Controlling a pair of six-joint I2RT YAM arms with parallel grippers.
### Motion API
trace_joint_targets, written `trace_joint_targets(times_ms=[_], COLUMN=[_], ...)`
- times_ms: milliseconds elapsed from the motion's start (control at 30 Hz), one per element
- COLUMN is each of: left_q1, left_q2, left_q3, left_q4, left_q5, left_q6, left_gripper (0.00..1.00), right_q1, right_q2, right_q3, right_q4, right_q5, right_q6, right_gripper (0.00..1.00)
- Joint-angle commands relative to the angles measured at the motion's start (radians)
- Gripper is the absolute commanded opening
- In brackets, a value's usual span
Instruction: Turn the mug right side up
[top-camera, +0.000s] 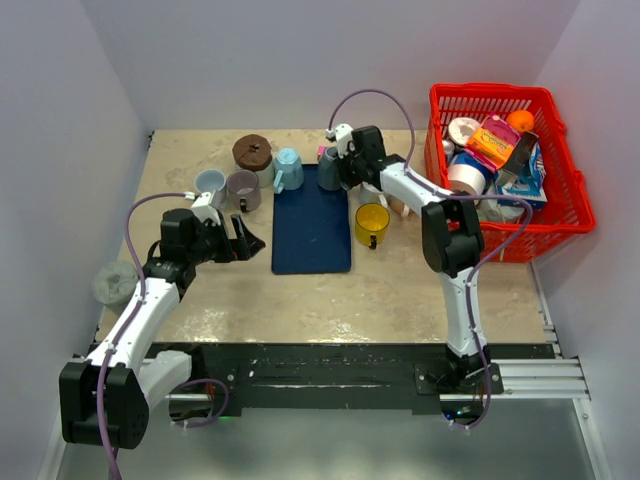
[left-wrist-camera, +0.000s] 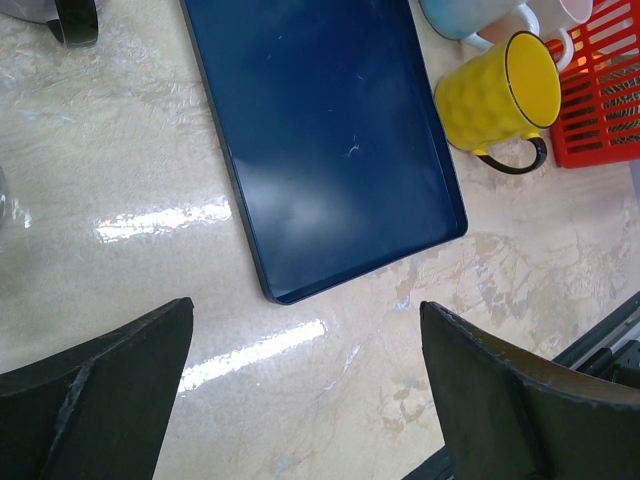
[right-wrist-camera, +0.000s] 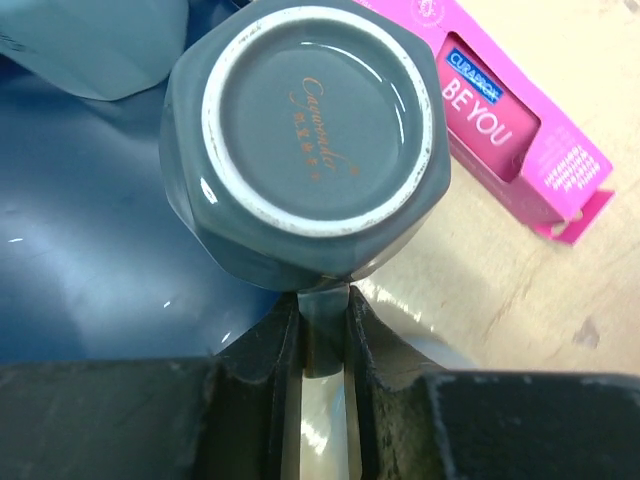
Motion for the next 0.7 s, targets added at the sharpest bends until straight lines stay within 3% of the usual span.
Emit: trace_joint_targets(times_ms=[0, 267, 400, 533, 667], left_q1=[0.007, 0.007, 0.004, -0.016, -0.123], left_q2=[-0.002, -0.031, -0.067, -0.087, -0.090], left_q3=[0.026, 0.018, 0.018, 0.018, 0.021], left_q4=[0.027, 0.053, 0.122, 0.362, 0.593], left_q5=[0.015, 0.057, 0.162, 0.284, 0.288], left_q6=[0.005, -0.001, -0.073, -0.234, -0.423], left_gripper=[0.99, 0.99, 0.99, 0.99, 0.99], right_q1=[-0.003, -0.001, 0.013, 0.051, 0.185], right_q2=[-0.223, -0.496, -0.671, -0.844, -0.976], right_q3=[-0.001, -0.174, -0.369, -0.535, -0.644], right_q4=[0.108, 0.161, 0.293, 0.465, 0.597], right_q5=[-0.017, -0.152, -0.262, -0.317, -0.240], right_q6=[0.122, 0.380, 0.559, 0.809, 0.935], right_gripper=[0.00, 0.00, 0.00, 0.00, 0.00])
